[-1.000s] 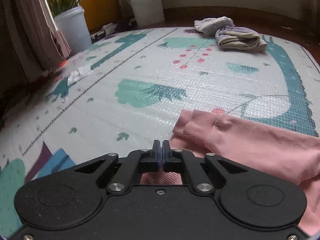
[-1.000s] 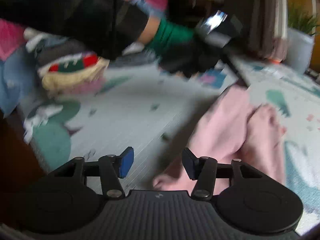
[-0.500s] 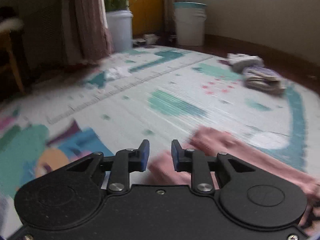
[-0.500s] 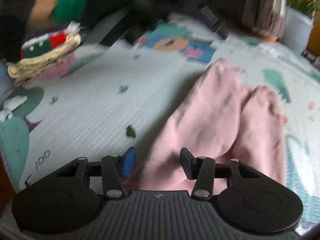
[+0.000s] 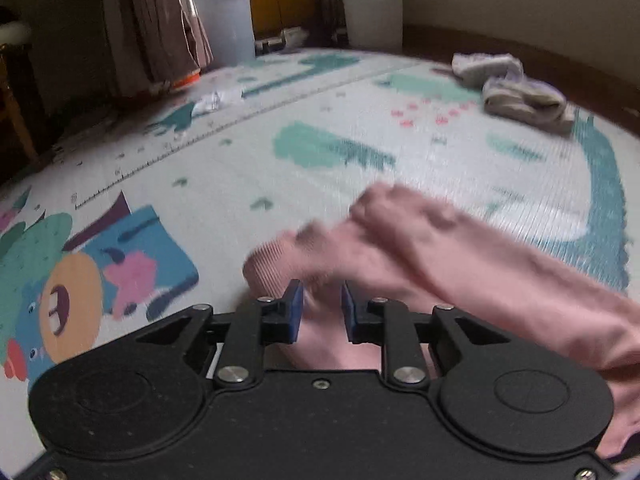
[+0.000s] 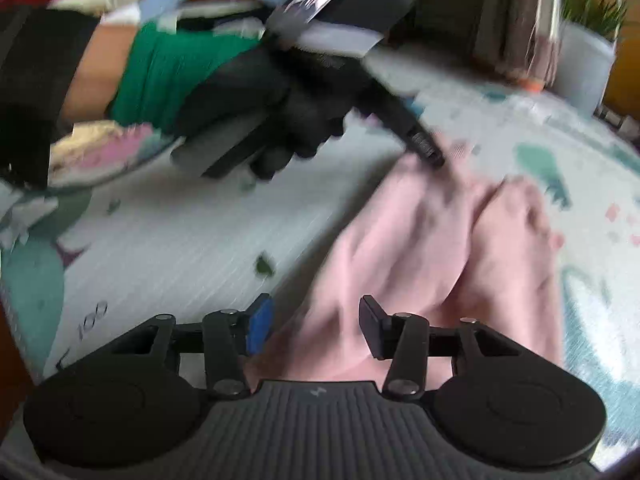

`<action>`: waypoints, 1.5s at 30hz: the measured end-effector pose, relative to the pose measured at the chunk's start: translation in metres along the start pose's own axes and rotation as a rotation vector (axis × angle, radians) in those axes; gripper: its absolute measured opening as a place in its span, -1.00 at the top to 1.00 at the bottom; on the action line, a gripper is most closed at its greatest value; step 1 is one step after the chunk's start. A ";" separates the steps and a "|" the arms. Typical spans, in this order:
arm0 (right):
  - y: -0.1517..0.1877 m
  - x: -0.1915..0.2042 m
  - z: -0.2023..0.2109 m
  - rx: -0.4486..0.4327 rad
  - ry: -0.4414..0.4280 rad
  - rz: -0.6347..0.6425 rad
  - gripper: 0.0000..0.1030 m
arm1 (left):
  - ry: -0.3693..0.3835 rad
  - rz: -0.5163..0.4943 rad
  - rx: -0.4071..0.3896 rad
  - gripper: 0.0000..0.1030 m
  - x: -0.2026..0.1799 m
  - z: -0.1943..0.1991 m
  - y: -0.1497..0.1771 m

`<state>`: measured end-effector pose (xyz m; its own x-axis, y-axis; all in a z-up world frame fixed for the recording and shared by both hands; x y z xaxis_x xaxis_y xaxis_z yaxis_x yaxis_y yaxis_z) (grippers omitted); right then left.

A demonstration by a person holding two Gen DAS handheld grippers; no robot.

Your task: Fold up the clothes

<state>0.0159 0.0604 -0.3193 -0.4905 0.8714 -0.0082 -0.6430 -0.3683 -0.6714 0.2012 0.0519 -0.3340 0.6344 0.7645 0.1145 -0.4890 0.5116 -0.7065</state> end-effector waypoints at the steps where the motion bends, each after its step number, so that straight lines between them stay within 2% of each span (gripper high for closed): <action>1: -0.005 -0.004 0.000 -0.019 0.012 0.001 0.07 | 0.008 -0.011 -0.002 0.59 -0.001 0.001 -0.003; 4: -0.015 -0.022 -0.013 -0.022 0.056 -0.025 0.08 | 0.031 -0.062 0.014 0.59 -0.007 -0.014 -0.009; 9: -0.003 -0.041 -0.044 0.057 0.059 -0.044 0.07 | 0.060 -0.042 0.029 0.58 -0.007 -0.028 -0.012; 11: -0.001 -0.036 -0.044 0.051 0.063 -0.008 0.08 | 0.061 -0.028 0.026 0.56 -0.007 -0.026 -0.013; 14: 0.006 -0.038 -0.043 0.046 0.049 -0.049 0.07 | 0.062 -0.007 0.022 0.53 -0.007 -0.023 -0.015; 18: 0.002 -0.036 -0.036 0.062 0.049 -0.043 0.11 | 0.063 0.022 0.017 0.53 -0.006 -0.019 -0.017; 20: -0.002 -0.031 -0.019 0.012 0.047 -0.034 0.12 | 0.063 0.037 0.006 0.53 -0.006 -0.013 -0.019; 22: 0.003 -0.030 -0.003 -0.010 0.049 -0.006 0.12 | 0.055 0.051 -0.034 0.53 -0.006 0.008 -0.021; 24: 0.010 -0.023 0.009 -0.016 0.004 0.075 0.12 | 0.050 0.052 -0.058 0.53 -0.011 0.031 -0.016; 27: 0.020 -0.017 0.027 -0.039 -0.065 0.281 0.13 | 0.108 0.080 -0.081 0.53 -0.025 0.057 -0.002; 29: 0.018 -0.033 0.034 -0.063 -0.056 0.321 0.13 | 0.144 0.081 -0.072 0.53 -0.039 0.062 0.009; 32: 0.009 -0.075 0.024 -0.042 0.025 0.231 0.26 | 0.174 0.067 -0.033 0.53 -0.061 0.060 0.027; 34: 0.003 -0.104 0.016 -0.028 0.079 0.159 0.30 | 0.197 0.109 -0.015 0.53 -0.069 0.051 0.035; 36: 0.003 -0.123 0.010 -0.023 0.108 0.101 0.42 | 0.222 0.152 -0.024 0.53 -0.073 0.046 0.035; 39: 0.021 -0.129 -0.009 0.045 0.096 0.069 0.59 | 0.243 0.154 -0.038 0.53 -0.079 0.033 0.023; 41: 0.038 -0.127 -0.021 0.094 0.075 0.060 0.60 | 0.273 0.153 -0.050 0.53 -0.086 0.025 0.012; 43: 0.039 -0.125 -0.022 0.072 0.082 0.058 0.63 | 0.274 0.081 -0.017 0.53 -0.099 0.012 0.014; 45: 0.036 -0.125 -0.020 0.079 0.083 0.050 0.65 | 0.238 -0.009 0.040 0.54 -0.111 -0.004 0.026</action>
Point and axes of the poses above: each gripper's, at about its wrist camera, not at the fingertips, and z roughly against the way its jaws point, x to its left, y to its underside, the point moved 9 cm from there along -z, roughly the way its jaws point, and after that the axes turned 5 degrees about x, right-handed, at the moved point
